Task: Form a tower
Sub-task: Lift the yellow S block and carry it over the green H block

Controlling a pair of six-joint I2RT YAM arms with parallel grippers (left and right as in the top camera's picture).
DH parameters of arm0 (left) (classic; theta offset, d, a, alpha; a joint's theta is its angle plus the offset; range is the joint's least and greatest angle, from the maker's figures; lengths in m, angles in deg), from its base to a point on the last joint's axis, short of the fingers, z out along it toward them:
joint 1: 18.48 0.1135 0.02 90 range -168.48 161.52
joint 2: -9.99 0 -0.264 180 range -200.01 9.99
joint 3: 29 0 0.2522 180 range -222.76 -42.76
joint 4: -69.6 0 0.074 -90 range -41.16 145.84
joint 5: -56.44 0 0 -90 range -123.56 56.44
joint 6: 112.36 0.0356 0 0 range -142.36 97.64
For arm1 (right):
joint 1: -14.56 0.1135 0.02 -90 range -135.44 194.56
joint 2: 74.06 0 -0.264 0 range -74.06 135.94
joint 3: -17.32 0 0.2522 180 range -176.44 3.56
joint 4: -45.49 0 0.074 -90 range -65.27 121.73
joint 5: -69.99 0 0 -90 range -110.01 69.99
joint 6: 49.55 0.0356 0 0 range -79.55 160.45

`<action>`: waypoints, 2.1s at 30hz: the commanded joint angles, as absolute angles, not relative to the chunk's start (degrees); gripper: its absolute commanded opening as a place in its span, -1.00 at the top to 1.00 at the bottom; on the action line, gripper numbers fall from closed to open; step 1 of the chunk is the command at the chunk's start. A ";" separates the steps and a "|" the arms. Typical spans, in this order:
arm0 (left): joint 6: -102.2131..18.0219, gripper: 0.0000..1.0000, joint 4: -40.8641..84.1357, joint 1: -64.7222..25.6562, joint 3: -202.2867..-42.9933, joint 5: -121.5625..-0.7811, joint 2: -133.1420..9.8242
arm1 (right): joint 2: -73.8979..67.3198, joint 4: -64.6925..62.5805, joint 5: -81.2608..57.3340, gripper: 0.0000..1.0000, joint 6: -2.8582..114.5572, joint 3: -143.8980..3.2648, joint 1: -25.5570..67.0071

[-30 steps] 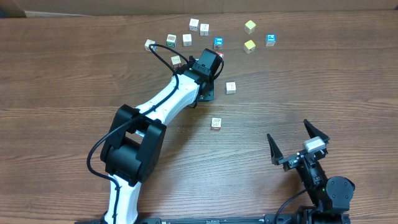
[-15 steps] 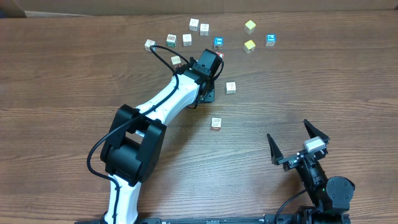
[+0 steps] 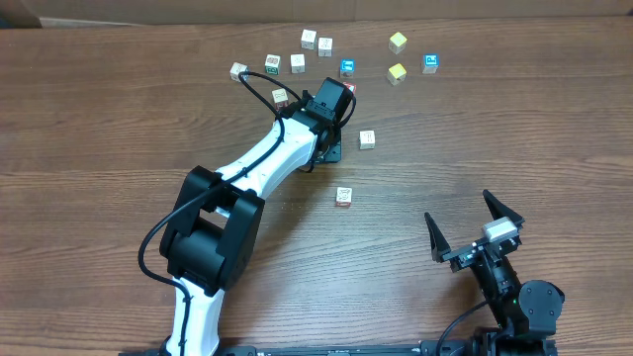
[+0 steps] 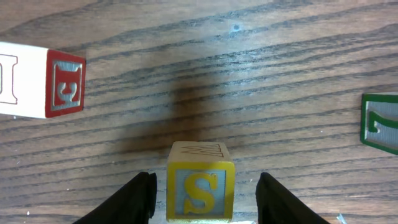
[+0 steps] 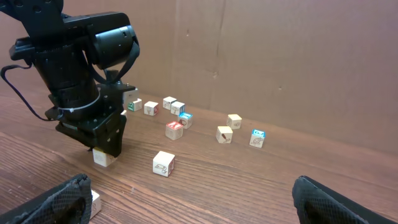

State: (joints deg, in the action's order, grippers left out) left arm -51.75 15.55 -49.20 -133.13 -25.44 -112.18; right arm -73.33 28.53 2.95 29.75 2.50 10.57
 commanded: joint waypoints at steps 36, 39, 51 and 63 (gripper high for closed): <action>-55.99 0.52 4.45 -51.48 -134.84 -24.58 -96.01 | -73.90 28.59 2.76 -1.00 30.10 3.09 10.75; -57.49 0.53 3.22 -53.60 -133.79 -24.58 -96.47 | -73.90 28.59 2.76 -1.00 30.10 3.09 10.75; -61.06 0.44 5.32 -61.62 -127.95 -23.97 -97.76 | -73.90 28.59 2.76 -1.00 30.10 3.09 10.75; -62.91 0.41 14.54 -62.41 -119.25 -23.99 -97.76 | -73.90 28.59 2.76 -1.00 30.10 3.09 10.75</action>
State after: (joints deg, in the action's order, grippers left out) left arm -61.52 13.19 -62.01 -121.02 -24.71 -96.99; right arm -73.33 28.53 2.95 29.80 2.50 10.57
